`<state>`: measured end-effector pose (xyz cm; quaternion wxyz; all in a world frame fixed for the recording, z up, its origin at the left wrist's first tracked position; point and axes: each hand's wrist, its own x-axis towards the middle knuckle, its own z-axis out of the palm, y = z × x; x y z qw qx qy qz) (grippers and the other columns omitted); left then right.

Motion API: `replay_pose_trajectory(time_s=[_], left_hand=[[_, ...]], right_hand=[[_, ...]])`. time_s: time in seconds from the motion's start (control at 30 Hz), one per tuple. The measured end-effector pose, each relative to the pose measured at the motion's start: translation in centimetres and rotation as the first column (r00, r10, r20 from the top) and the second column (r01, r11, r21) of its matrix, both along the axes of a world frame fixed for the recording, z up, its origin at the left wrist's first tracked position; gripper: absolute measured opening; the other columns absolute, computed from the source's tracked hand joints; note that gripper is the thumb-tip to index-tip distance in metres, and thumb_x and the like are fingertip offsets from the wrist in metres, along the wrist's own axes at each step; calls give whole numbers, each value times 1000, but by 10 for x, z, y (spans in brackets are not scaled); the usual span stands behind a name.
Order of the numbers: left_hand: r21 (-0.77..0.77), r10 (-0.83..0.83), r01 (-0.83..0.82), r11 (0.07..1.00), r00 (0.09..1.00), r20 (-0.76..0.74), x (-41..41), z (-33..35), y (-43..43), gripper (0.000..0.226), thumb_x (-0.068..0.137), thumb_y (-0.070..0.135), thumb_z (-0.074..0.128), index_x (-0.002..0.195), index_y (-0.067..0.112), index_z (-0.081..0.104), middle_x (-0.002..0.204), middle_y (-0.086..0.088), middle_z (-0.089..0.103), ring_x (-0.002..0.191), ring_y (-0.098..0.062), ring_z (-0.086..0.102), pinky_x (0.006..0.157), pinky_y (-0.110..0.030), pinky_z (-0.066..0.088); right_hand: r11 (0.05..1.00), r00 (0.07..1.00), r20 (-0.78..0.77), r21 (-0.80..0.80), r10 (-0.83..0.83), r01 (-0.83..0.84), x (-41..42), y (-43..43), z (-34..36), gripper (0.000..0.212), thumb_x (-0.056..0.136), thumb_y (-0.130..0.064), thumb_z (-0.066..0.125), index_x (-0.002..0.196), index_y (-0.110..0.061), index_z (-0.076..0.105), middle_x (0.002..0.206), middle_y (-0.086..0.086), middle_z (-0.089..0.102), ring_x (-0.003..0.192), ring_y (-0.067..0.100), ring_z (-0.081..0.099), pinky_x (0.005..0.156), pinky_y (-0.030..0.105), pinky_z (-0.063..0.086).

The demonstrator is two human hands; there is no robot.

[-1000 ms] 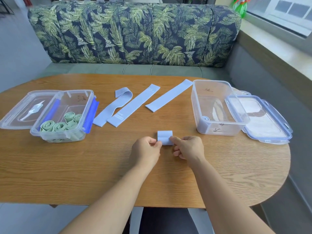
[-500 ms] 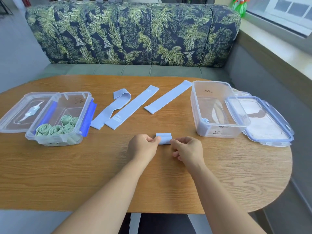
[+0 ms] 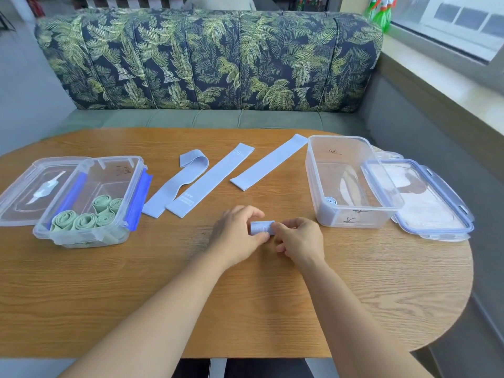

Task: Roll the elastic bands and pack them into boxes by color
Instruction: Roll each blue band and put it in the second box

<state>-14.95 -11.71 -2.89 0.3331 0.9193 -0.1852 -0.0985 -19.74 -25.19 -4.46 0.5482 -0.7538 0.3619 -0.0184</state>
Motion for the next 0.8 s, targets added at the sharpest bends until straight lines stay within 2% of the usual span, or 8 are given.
replay_pose_trajectory(time_s=[0.13,0.23,0.37,0.43,0.53,0.63,0.7,0.8], left_hand=[[117,-82,88,989,995,-58,11,9,-5,17,88,37,64,102,36,57,108,18,61,108,-9,52,101,-37,37],[92,-103,115,989,986,-129,19,11,-7,11,87,34,65,96,33,60,102,17,64,103,-10,57,98,-40,43],[48,-74,80,996,990,-122,20,4,-6,10,83,35,71,85,36,61,95,19,65,100,-12,59,94,-39,48],[0,-53,53,999,992,-119,17,2,-5,13,81,35,74,85,36,62,93,17,66,96,-12,60,88,-34,51],[-89,-59,49,995,991,-118,9,7,-1,12,83,30,74,91,30,66,89,12,67,79,-5,59,67,-18,45],[-159,-92,76,984,991,-97,0,13,5,10,84,26,72,92,28,68,85,14,66,72,1,56,62,-12,39],[-217,-120,96,972,988,-100,-8,16,9,9,84,25,73,91,30,69,83,14,66,74,2,58,64,-10,40],[-298,-144,111,948,986,-89,-22,24,10,10,84,23,74,88,30,69,80,14,66,71,3,56,64,-8,42]], right_hand=[[1000,1000,-3,1,3,-3,2,-1,2,27,75,-41,68,94,-22,66,56,-7,70,58,14,69,78,46,59],[1000,1000,-3,-6,6,-6,2,-1,2,24,77,-41,67,93,-23,66,55,-8,70,60,14,70,79,46,59],[1000,1000,0,-13,12,-12,0,1,4,23,78,-41,66,93,-23,66,56,-6,70,60,14,69,79,46,59],[1000,1000,13,-14,17,-16,-3,1,4,26,76,-43,65,94,-23,67,61,-4,71,65,15,70,80,47,59],[999,997,59,-27,46,-45,-8,-1,8,41,72,-47,66,104,-21,66,88,-3,73,85,20,71,83,48,58],[992,988,124,79,88,-98,-16,-6,21,38,87,-23,68,122,-12,60,104,5,68,88,20,69,82,40,59],[972,972,196,168,131,-165,-25,-8,34,33,91,-10,63,124,-8,59,102,8,66,80,14,66,70,28,58],[966,948,272,154,163,-210,-40,-10,46,30,91,-5,62,121,-10,61,92,6,67,76,11,62,68,23,54]])
